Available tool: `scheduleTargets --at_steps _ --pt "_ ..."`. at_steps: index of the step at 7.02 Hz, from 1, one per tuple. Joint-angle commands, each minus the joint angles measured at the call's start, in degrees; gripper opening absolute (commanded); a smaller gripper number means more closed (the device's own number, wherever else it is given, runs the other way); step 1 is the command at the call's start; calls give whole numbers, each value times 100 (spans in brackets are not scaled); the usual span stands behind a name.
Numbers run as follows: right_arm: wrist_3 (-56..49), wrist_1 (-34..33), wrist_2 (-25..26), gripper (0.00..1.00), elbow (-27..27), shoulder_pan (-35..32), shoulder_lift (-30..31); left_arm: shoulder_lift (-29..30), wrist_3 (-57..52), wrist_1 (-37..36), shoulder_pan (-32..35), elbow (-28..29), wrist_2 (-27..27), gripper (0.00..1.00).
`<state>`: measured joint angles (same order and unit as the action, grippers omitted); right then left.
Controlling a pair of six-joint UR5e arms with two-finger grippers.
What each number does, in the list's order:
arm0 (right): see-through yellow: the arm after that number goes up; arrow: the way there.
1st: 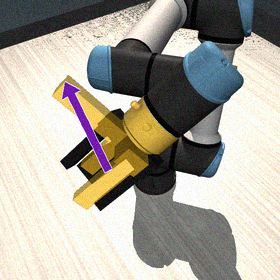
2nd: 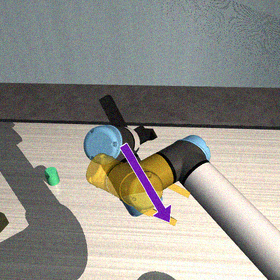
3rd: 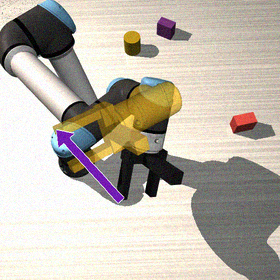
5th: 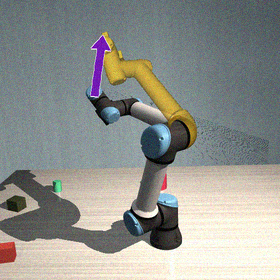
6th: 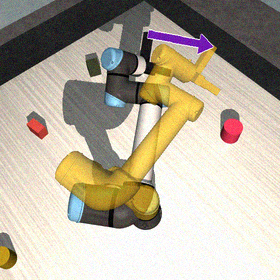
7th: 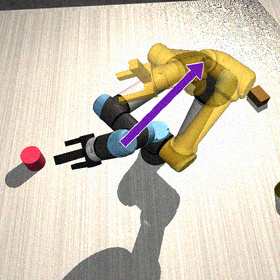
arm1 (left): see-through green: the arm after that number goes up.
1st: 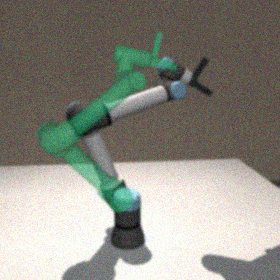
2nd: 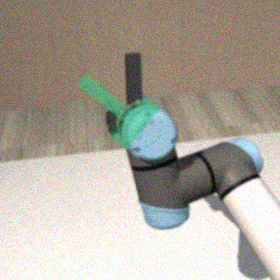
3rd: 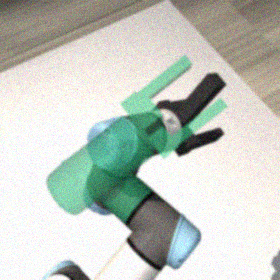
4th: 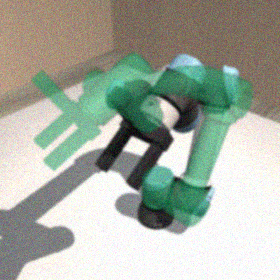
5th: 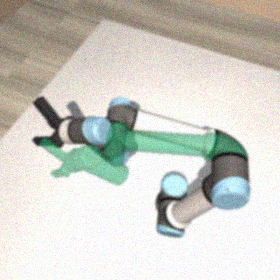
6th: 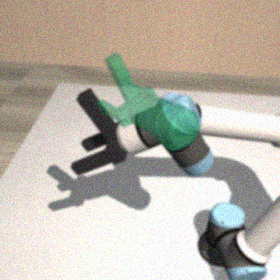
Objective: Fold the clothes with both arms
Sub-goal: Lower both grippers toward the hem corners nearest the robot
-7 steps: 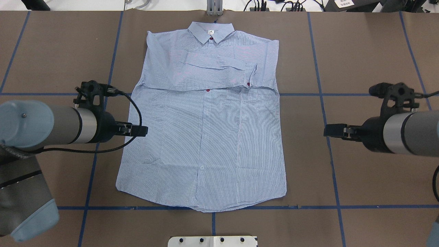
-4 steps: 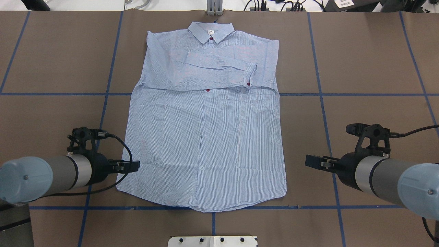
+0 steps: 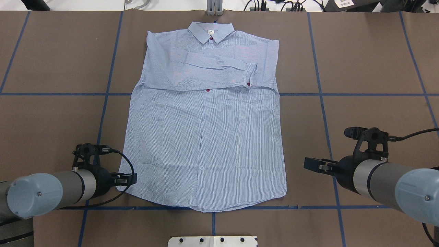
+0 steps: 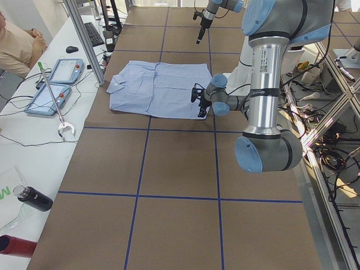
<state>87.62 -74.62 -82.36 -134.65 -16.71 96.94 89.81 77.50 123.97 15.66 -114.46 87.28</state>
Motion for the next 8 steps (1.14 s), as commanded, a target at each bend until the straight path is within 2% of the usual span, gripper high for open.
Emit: scheduleTargets --at_steps 1,5,8 --pt "0 0 1 100 0 1 0 -34 2 -13 -1 90 -9 70" --pt "0 0 10 100 0 10 0 -34 19 -83 -54 90 17 64" --pt "0 0 10 100 0 19 0 -34 37 -83 -124 90 17 64"
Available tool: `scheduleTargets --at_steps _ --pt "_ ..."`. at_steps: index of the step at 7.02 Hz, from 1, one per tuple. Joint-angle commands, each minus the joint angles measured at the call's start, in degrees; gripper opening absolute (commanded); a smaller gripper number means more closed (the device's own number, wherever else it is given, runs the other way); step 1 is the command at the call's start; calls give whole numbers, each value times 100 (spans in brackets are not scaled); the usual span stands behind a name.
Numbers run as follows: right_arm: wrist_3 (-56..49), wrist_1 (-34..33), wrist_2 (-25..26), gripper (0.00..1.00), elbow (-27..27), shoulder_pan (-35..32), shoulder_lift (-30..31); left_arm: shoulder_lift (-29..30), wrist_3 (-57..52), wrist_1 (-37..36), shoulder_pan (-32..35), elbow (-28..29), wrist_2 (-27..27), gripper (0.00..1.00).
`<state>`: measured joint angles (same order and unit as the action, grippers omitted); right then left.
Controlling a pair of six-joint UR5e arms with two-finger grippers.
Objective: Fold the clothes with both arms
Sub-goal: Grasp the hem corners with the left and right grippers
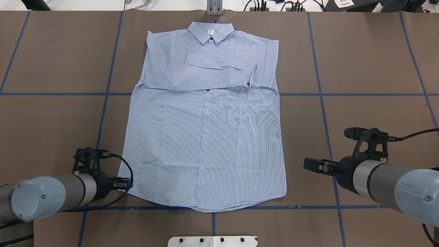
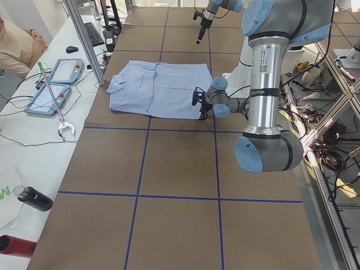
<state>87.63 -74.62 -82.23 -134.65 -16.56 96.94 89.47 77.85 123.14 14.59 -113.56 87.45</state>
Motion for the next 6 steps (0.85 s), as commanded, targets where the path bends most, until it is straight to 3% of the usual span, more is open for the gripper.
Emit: scheduleTargets --at_steps 1,2,3,4,6 --pt "0 0 -4 100 0 3 0 0 2 0 -44 0 0 63" --pt "0 0 -4 100 0 3 0 0 11 0 -53 0 0 56" --pt "0 0 5 100 0 3 0 -9 11 0 -53 0 0 42" --pt "0 0 -4 100 0 3 0 -18 11 -18 -53 9 0 36" --pt "0 0 -4 100 0 3 0 -18 90 -79 -53 0 -17 35"
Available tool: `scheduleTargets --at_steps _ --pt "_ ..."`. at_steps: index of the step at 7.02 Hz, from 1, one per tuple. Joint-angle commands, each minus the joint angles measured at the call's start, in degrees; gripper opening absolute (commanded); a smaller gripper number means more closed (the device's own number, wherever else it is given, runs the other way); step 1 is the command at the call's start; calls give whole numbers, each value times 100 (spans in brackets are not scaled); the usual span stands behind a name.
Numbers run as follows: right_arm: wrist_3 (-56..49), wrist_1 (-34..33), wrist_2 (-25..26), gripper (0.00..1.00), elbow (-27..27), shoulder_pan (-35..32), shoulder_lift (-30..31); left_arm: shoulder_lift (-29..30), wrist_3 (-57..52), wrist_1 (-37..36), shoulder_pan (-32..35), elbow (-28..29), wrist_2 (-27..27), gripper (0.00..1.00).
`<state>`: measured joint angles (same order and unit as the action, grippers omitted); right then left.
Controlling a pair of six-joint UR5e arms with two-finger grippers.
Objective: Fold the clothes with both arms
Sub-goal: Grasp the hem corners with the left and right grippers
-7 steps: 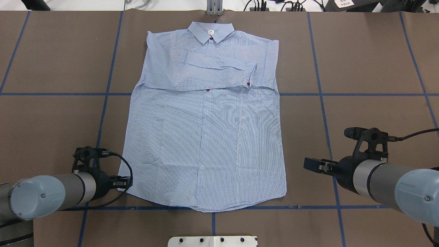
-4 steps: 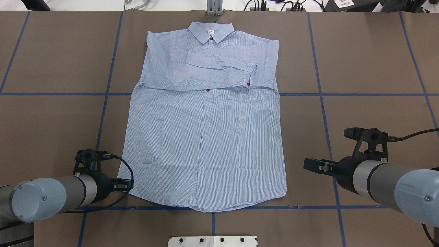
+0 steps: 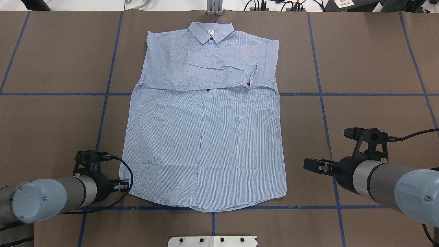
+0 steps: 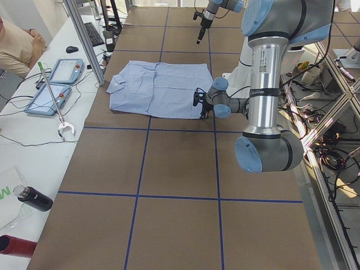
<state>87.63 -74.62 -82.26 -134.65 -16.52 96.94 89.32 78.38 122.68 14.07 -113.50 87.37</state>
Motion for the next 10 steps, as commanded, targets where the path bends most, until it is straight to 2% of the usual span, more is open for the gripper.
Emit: scheduleTargets --at_steps 1,2,4,6,8,10 --pt "0 0 -1 100 0 0 0 -2 46 -33 -1 -6 -10 19" --pt "0 0 -1 100 0 9 0 -2 81 -33 -1 -15 -18 0" --pt "288 -9 226 100 9 270 -9 7 125 -33 8 -102 -27 0" --pt "937 -9 883 95 61 875 0 42 143 10 -1 -164 -18 0" --pt "1527 17 1342 77 323 1361 -61 60 160 20 -1 -242 -27 0" --pt "1967 44 1493 56 570 1546 -245 68 152 28 -9 -305 -53 0"
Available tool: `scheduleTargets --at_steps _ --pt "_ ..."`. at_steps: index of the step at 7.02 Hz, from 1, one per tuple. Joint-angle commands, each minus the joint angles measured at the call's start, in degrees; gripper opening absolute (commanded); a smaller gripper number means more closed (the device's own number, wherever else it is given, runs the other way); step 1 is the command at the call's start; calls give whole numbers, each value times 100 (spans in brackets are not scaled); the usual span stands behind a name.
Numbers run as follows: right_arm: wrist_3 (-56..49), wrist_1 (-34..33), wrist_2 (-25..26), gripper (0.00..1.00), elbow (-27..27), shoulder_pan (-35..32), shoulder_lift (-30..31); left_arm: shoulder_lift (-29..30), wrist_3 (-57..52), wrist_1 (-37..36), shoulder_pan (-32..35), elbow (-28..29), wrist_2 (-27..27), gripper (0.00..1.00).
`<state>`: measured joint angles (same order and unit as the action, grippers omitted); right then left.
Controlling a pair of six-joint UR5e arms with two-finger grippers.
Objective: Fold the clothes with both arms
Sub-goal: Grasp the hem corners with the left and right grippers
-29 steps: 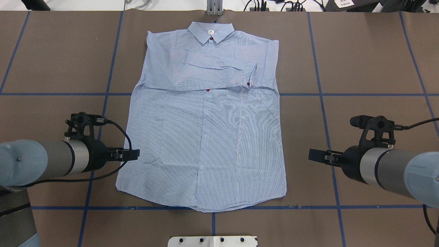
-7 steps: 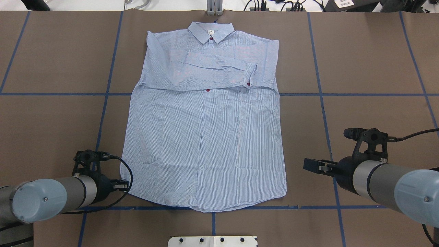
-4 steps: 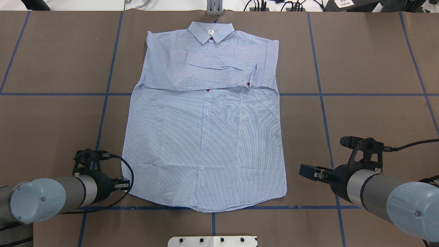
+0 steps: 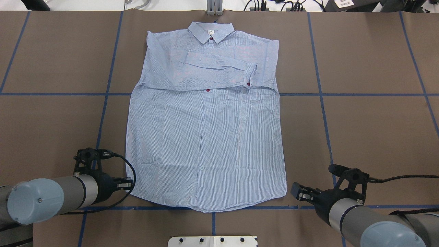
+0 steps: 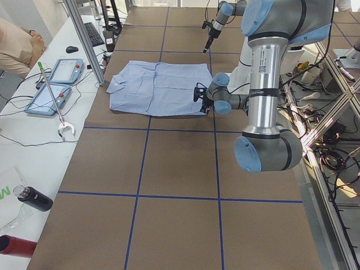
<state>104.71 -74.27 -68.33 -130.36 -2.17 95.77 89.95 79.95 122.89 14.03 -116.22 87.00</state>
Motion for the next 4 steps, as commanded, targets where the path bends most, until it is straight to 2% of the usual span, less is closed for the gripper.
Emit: scheduleTargets --at_steps 1,4 --pt "330 18 101 51 290 120 -250 14 -6 -2 -102 -32 -208 0" --pt "410 27 162 51 756 146 -716 5 -24 -2 -111 -137 -236 0"
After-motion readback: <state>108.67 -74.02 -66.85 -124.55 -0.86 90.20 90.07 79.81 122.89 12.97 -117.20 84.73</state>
